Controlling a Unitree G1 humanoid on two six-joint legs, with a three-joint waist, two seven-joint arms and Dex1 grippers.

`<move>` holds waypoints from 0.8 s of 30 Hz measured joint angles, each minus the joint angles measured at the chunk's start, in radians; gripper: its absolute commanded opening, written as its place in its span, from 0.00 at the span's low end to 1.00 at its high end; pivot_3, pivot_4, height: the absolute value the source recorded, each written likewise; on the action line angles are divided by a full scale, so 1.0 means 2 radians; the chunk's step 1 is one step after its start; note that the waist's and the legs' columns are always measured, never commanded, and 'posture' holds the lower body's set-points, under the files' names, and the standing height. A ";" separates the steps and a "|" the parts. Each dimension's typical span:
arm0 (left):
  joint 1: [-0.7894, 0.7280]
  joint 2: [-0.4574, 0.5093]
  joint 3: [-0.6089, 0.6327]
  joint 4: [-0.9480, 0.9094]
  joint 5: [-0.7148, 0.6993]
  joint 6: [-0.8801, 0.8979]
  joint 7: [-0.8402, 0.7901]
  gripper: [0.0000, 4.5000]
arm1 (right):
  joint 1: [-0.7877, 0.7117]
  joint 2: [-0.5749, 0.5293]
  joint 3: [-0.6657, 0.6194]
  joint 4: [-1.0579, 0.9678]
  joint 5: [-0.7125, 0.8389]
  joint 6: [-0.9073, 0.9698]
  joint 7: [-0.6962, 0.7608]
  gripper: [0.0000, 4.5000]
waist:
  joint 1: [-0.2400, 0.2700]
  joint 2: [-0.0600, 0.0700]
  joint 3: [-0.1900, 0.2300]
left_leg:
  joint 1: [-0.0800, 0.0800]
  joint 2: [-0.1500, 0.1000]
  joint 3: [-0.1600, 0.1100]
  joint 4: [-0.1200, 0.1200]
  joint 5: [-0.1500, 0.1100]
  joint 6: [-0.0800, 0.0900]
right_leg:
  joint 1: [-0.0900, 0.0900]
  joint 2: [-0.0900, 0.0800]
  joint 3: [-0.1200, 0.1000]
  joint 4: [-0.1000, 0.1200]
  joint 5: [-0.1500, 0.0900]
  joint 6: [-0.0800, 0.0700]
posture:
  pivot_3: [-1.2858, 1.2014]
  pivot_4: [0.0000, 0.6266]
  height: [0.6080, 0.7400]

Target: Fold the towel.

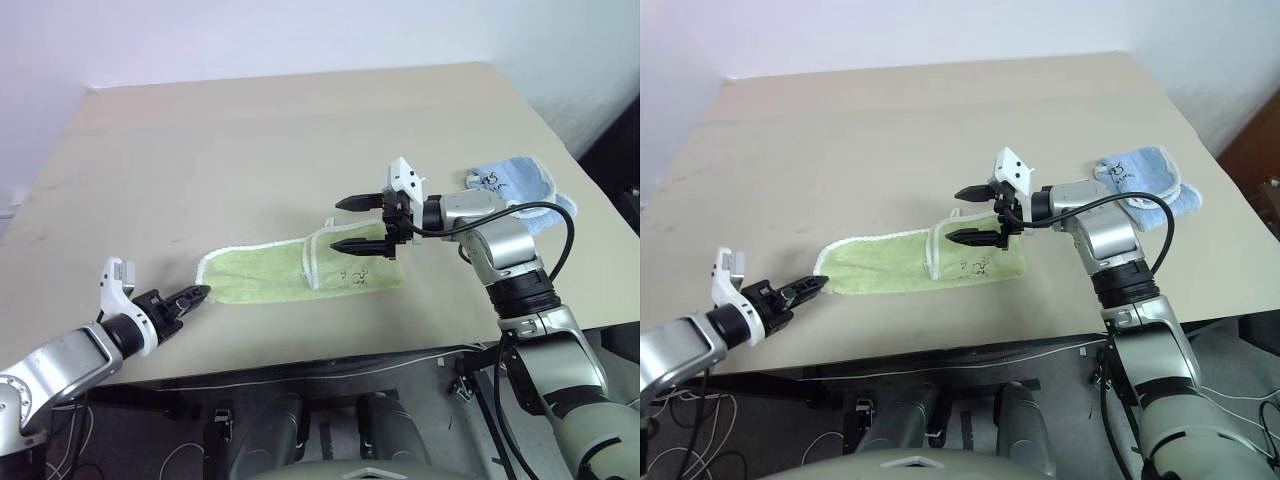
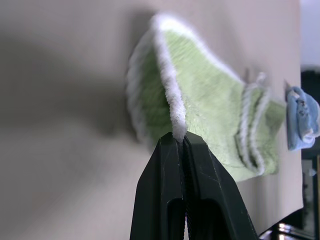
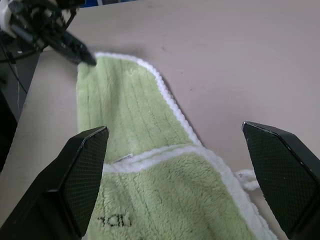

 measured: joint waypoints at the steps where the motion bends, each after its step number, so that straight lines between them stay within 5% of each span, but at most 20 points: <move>1: -0.014 0.005 -0.004 0.000 0.000 0.001 0.000 0.01 | 0.000 0.000 0.000 -0.001 0.002 0.001 0.000 1.00 | 0.000 0.000 0.000 | 0.000 0.000 0.000 0.000 0.000 0.000 | 0.000 0.000 0.000 0.000 0.000 0.000 | 0.52 0.24 1.00; 14: -0.268 0.003 -0.117 0.098 0.000 0.079 -0.025 0.01 | -0.004 -0.016 -0.026 -0.002 0.010 0.008 -0.009 1.00 | -0.002 0.000 0.000 | -0.001 0.000 0.000 0.000 0.000 0.000 | -0.001 0.000 0.000 0.000 0.001 0.002 | 0.52 0.24 1.00; 24: -0.408 -0.081 -0.250 0.203 0.001 0.143 -0.046 0.01 | -0.007 -0.052 -0.070 0.000 0.012 0.010 -0.047 1.00 | -0.001 -0.001 0.000 | -0.001 0.000 0.000 0.000 0.002 -0.001 | -0.001 0.000 0.000 0.000 0.001 0.002 | 0.52 0.24 1.00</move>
